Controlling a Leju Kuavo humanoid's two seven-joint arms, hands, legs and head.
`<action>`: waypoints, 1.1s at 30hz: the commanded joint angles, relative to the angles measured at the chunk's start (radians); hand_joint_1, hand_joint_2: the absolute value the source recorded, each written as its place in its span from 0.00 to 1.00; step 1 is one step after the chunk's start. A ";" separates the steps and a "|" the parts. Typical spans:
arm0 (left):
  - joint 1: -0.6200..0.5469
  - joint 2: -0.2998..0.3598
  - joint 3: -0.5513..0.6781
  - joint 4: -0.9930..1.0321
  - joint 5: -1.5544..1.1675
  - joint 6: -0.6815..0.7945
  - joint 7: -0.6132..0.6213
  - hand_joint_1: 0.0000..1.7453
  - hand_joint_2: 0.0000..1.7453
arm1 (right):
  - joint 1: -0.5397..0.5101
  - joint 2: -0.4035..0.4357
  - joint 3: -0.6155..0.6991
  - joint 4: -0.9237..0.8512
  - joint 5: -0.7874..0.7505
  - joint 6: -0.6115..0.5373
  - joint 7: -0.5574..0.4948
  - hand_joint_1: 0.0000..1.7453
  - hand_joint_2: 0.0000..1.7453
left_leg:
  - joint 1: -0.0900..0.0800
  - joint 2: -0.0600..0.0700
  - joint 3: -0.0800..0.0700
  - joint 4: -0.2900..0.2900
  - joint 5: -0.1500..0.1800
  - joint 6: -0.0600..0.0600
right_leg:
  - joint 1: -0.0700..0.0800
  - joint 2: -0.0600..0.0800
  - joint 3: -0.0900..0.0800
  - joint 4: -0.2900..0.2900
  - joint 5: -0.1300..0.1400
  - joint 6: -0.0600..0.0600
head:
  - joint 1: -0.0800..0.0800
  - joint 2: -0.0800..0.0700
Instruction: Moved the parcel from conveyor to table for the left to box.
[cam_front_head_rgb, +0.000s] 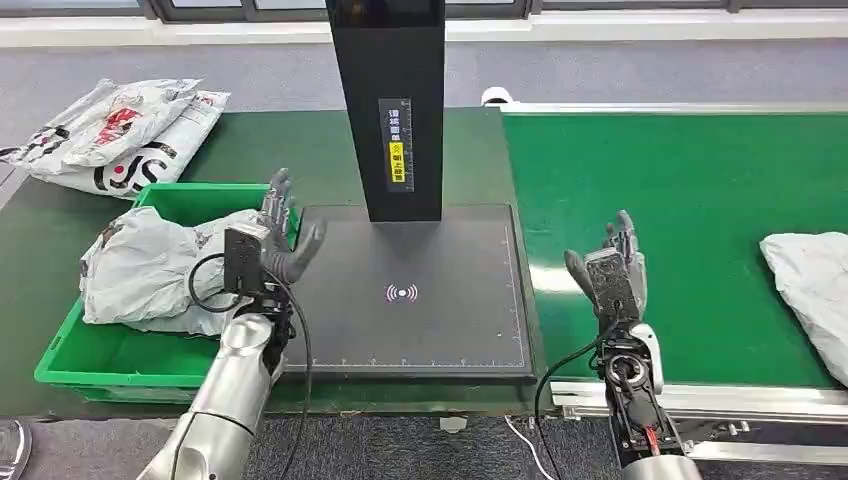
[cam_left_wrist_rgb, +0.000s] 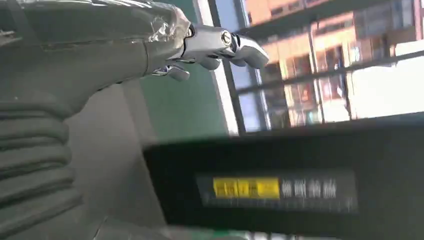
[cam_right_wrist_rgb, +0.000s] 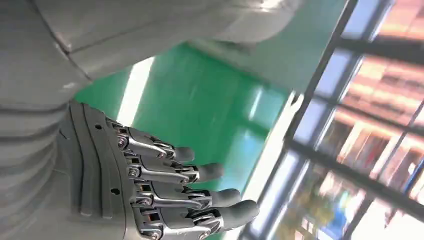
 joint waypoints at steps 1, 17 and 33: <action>-0.112 -0.016 -0.168 0.266 0.028 -0.042 0.020 0.00 1.00 | -0.109 -0.098 -0.103 0.330 0.162 -0.211 0.051 0.00 0.00 | -0.001 -0.005 0.002 -0.002 0.001 0.002 | 0.000 -0.007 0.005 -0.003 0.000 0.001 | 0.000 0.000; -0.131 -0.019 -0.183 0.336 0.033 -0.042 0.025 0.00 1.00 | -0.122 -0.121 -0.137 0.410 0.243 -0.308 0.082 0.00 1.00 | -0.001 0.000 0.001 0.000 -0.001 0.003 | -0.001 -0.001 0.002 -0.001 0.000 0.001 | 0.000 0.000; -0.131 -0.023 -0.211 0.398 0.029 -0.058 0.055 0.00 1.00 | -0.045 -0.126 -0.481 0.324 0.939 -0.368 0.391 0.00 1.00 | -0.002 -0.005 0.004 -0.002 -0.001 0.003 | 0.000 -0.007 0.006 -0.003 -0.002 0.001 | 0.000 0.000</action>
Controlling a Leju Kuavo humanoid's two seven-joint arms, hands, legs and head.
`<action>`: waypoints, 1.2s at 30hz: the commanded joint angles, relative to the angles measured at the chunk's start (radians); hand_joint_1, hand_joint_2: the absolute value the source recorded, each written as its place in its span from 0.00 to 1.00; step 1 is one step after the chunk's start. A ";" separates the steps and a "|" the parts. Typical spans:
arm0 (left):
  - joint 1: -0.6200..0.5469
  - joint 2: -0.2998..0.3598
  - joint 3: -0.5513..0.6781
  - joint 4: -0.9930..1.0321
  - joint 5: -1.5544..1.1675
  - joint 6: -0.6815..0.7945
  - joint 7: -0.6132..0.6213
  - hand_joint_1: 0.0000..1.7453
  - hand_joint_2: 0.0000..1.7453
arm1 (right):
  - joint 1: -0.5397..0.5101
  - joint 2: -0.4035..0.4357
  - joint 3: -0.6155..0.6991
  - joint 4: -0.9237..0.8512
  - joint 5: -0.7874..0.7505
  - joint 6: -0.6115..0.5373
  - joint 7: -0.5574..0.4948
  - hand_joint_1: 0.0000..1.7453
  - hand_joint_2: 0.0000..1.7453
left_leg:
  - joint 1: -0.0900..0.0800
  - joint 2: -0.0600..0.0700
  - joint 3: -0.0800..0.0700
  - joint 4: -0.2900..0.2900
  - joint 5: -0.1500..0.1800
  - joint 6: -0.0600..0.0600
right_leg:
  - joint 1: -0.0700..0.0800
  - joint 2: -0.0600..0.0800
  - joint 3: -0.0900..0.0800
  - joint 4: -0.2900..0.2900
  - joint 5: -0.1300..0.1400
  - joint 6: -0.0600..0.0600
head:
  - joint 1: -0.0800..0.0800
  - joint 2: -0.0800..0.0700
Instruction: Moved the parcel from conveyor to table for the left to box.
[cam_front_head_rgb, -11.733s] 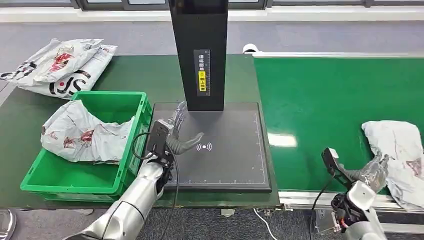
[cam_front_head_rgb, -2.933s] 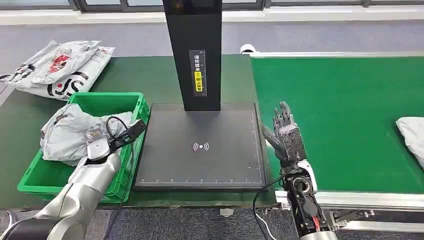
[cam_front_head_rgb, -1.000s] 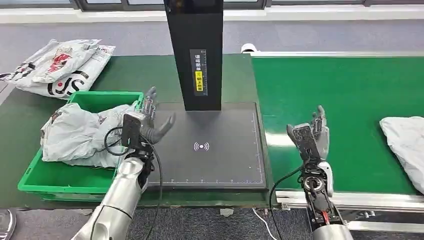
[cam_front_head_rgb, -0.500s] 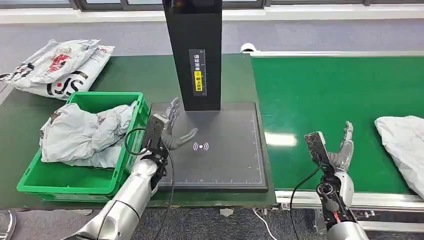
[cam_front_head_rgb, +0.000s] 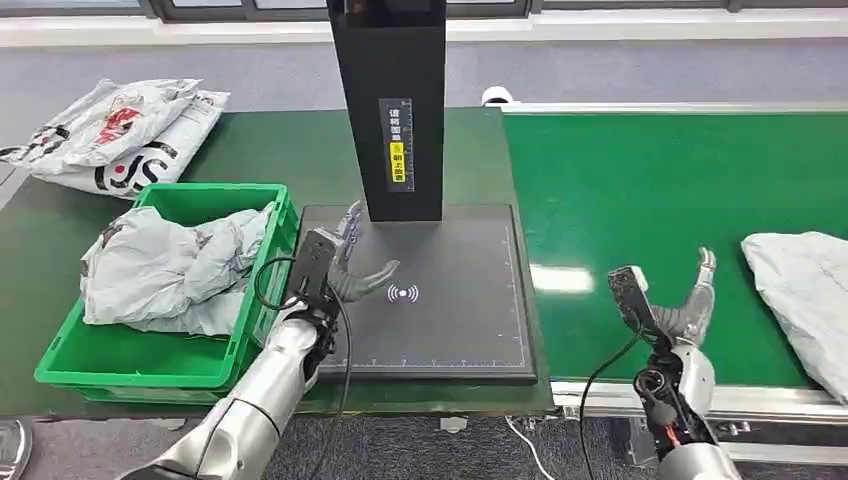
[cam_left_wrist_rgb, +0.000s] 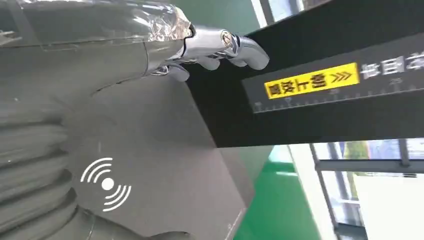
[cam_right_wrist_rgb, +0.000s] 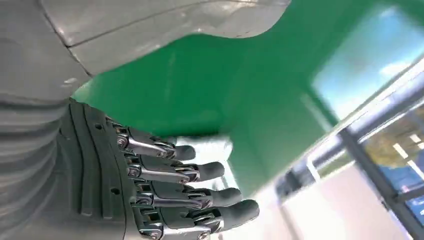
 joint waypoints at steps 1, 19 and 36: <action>-0.039 0.013 -0.091 0.108 -0.001 -0.016 0.011 0.00 1.00 | 0.018 -0.009 -0.352 0.003 0.464 -0.003 0.221 0.00 1.00 | 0.000 -0.003 0.002 -0.001 0.000 0.001 | 0.000 -0.005 0.003 -0.001 -0.001 0.001 | 0.000 0.000; 0.023 0.044 -0.059 0.050 0.014 0.030 0.030 0.00 1.00 | -0.043 -0.147 -0.157 0.313 0.598 -0.003 0.583 0.00 1.00 | 0.000 0.000 0.002 -0.001 -0.002 0.003 | -0.001 -0.002 0.004 -0.002 -0.001 0.001 | 0.000 0.000; -0.002 0.025 -0.078 0.072 0.000 0.001 0.048 0.00 1.00 | 0.024 -0.163 -0.172 0.292 0.608 0.070 0.652 0.00 1.00 | -0.001 -0.001 0.000 -0.001 -0.001 0.003 | -0.001 -0.003 0.002 -0.001 -0.002 0.003 | 0.000 0.000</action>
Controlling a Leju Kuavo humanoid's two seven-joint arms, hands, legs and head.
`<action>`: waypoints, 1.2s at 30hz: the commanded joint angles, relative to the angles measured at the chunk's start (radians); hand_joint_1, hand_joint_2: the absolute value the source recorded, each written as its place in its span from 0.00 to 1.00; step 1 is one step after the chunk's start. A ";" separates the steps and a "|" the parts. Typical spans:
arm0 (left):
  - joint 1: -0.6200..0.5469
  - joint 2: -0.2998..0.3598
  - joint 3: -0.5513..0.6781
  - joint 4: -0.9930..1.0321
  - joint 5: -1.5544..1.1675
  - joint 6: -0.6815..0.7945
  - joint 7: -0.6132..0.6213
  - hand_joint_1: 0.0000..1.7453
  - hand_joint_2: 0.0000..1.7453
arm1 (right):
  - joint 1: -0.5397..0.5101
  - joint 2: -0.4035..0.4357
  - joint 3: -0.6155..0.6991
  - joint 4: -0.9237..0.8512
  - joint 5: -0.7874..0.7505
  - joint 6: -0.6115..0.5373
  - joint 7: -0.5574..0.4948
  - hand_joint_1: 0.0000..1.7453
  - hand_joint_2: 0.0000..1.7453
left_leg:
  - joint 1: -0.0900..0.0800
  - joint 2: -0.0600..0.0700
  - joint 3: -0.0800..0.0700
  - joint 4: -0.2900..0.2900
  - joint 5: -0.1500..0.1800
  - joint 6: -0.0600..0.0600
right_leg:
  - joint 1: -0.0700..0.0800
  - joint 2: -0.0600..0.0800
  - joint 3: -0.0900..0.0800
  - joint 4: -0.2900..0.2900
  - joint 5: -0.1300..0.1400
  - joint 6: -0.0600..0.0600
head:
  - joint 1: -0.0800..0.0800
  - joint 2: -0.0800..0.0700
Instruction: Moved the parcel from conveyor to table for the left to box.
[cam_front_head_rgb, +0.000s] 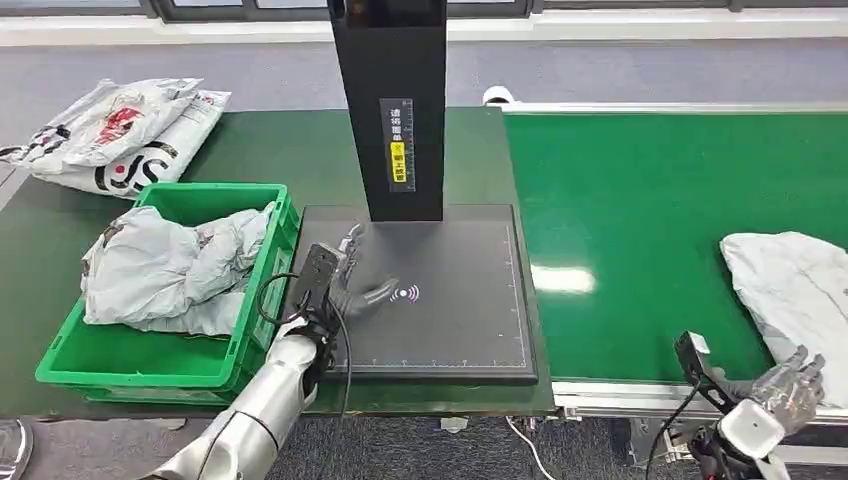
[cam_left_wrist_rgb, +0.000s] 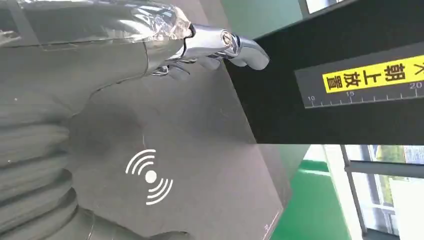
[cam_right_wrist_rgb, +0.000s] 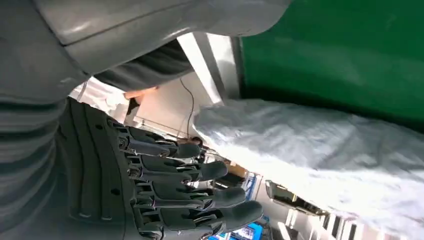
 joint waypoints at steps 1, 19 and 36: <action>-0.039 0.017 -0.073 0.044 -0.003 -0.006 0.009 0.00 1.00 | -0.016 -0.009 0.013 0.043 -0.001 0.014 0.003 0.00 1.00 | 0.000 0.000 0.002 -0.001 -0.001 0.001 | 0.000 -0.001 0.003 -0.001 -0.001 0.000 | 0.000 0.000; -0.002 0.039 -0.031 -0.005 0.003 0.011 0.010 0.00 1.00 | -0.084 0.002 0.138 0.070 -0.001 0.077 0.058 0.00 1.00 | 0.000 0.003 0.001 0.000 -0.001 0.000 | 0.000 0.002 0.001 -0.001 0.000 0.000 | 0.000 0.000; 0.031 0.049 0.007 -0.043 -0.003 0.012 0.011 0.00 1.00 | -0.113 0.006 0.202 0.078 -0.001 0.075 0.070 0.00 1.00 | 0.000 0.003 0.002 -0.001 -0.001 0.001 | 0.000 0.002 0.003 -0.002 0.000 0.000 | 0.000 0.000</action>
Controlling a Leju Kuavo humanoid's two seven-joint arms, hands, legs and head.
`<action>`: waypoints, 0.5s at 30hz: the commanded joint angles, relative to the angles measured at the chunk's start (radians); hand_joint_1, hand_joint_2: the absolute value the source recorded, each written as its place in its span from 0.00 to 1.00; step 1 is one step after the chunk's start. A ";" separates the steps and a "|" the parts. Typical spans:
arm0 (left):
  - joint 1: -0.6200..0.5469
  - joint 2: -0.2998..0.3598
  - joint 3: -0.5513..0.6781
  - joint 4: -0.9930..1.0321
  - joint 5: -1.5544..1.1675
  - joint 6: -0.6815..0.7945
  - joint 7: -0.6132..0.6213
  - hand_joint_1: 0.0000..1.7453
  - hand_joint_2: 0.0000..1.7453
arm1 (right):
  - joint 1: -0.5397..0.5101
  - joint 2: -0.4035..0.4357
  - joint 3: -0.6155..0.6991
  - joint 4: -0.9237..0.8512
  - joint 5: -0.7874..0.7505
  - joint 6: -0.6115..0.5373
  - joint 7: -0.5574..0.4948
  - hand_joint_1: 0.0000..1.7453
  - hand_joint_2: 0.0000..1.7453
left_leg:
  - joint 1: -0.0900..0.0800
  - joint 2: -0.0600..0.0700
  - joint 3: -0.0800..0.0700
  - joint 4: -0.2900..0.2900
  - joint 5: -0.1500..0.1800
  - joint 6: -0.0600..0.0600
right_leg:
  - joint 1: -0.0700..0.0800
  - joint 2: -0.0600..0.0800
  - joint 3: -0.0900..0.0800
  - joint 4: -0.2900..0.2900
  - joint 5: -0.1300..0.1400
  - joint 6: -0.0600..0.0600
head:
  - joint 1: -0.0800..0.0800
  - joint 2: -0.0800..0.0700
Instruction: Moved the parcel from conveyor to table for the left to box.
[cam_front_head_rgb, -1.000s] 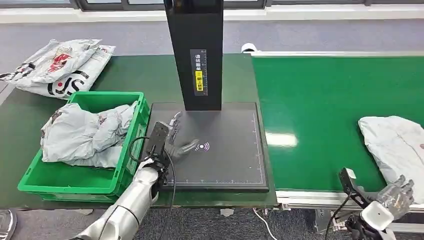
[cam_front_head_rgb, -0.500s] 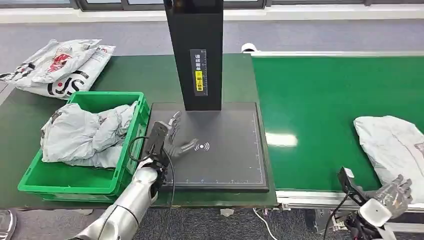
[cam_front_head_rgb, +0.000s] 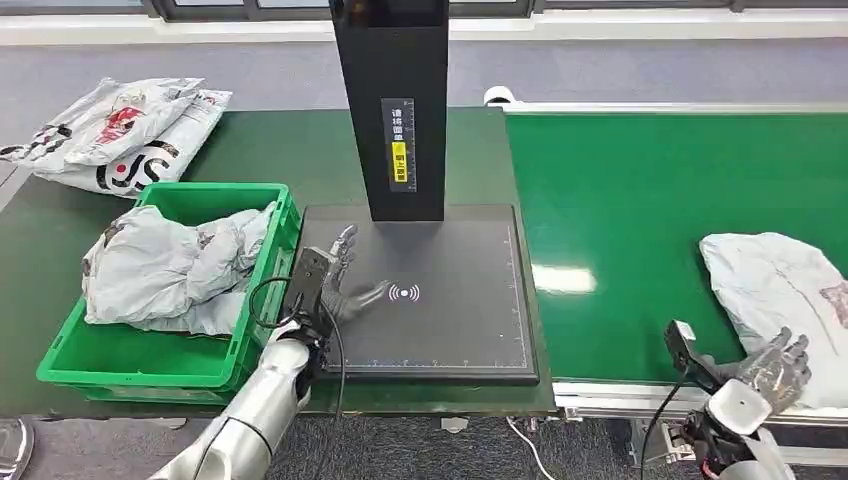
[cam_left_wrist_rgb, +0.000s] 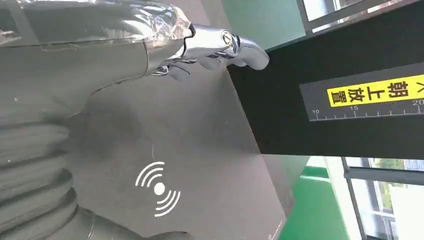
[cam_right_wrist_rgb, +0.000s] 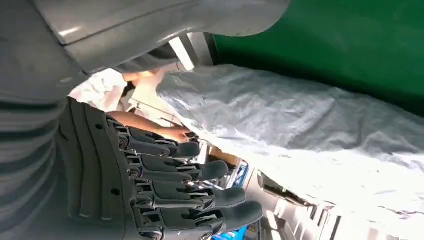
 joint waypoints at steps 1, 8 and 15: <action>-0.004 0.028 0.007 0.011 -0.005 -0.002 0.007 0.00 1.00 | -0.056 0.013 0.068 0.054 -0.003 0.014 0.002 0.00 1.00 | 0.000 0.003 0.002 -0.001 -0.001 0.001 | 0.000 0.002 0.001 -0.001 0.000 0.000 | 0.000 0.000; -0.004 0.029 0.009 0.010 -0.004 -0.002 0.006 0.00 1.00 | -0.062 0.011 0.070 0.057 -0.003 0.022 0.004 0.00 1.00 | 0.000 0.003 0.002 -0.001 -0.001 0.001 | 0.000 0.002 0.001 -0.001 0.000 0.000 | 0.000 0.000; -0.006 0.029 0.010 0.010 -0.004 -0.002 0.006 0.00 1.00 | -0.062 0.008 0.071 0.058 -0.003 0.024 0.003 0.00 1.00 | 0.000 0.003 0.003 -0.001 -0.001 0.001 | 0.000 0.002 0.002 -0.001 0.000 0.000 | 0.000 0.000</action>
